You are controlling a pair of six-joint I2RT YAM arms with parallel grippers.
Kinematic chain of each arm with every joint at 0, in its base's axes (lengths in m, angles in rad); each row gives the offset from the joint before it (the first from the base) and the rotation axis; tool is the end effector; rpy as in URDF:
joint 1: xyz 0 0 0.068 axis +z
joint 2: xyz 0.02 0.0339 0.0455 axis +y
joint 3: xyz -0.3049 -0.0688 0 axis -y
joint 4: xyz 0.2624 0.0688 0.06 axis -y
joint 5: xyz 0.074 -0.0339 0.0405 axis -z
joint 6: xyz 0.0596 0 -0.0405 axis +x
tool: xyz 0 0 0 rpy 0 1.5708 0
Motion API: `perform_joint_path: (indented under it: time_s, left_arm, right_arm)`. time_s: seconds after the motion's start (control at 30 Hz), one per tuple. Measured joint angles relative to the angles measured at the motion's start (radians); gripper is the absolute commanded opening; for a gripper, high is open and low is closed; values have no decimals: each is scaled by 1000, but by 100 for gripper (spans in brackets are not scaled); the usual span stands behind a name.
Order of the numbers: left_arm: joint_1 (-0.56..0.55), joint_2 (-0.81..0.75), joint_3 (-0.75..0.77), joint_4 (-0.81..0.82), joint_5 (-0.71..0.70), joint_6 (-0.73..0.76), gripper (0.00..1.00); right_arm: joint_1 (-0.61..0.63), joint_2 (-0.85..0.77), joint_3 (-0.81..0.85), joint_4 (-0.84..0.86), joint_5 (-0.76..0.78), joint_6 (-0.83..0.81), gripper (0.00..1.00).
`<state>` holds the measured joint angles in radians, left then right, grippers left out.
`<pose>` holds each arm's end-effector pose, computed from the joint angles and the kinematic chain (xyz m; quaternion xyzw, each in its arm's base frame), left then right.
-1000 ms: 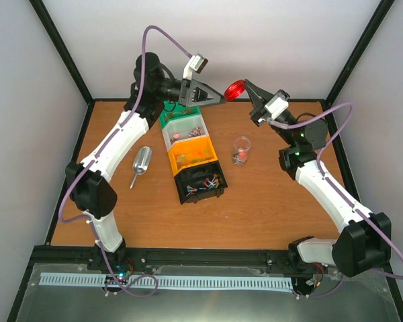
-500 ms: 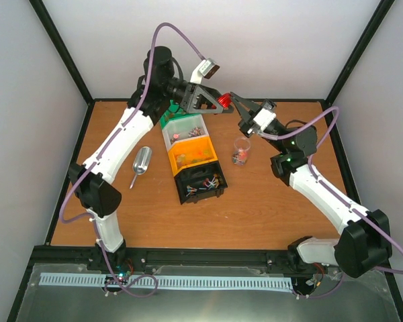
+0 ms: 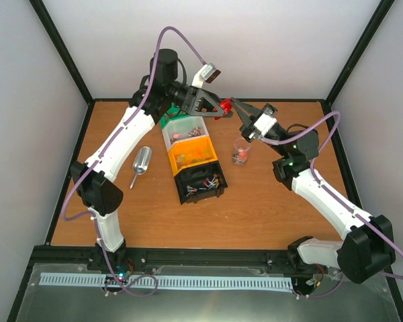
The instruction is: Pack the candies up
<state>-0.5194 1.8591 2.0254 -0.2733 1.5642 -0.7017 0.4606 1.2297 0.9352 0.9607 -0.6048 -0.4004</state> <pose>0.3433 -0.2649 0.5005 0.4210 0.5684 -0.7014 0.0879 0.2387 0.1563 0.4581 -0.4175 0.2674 0.1559 0.8543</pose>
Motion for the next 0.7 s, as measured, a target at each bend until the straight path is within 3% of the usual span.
perform_joint_path:
  time_s: [0.33,0.57,0.63,0.7]
  left_arm:
    - [0,0,0,-20,1,31,72]
    - [0,0,0,-26,3,38,72]
    - [0,0,0,-27,4,40,71]
    - [0,0,0,-27,4,41,68]
  right_arm:
    - [-1,-4,-4,-29,9,-13,9]
    - [0,-7,-8,-29,15,-31,3]
    - [0,-7,-8,-29,14,-35,9]
    - [0,-7,-8,-30,14,-38,29]
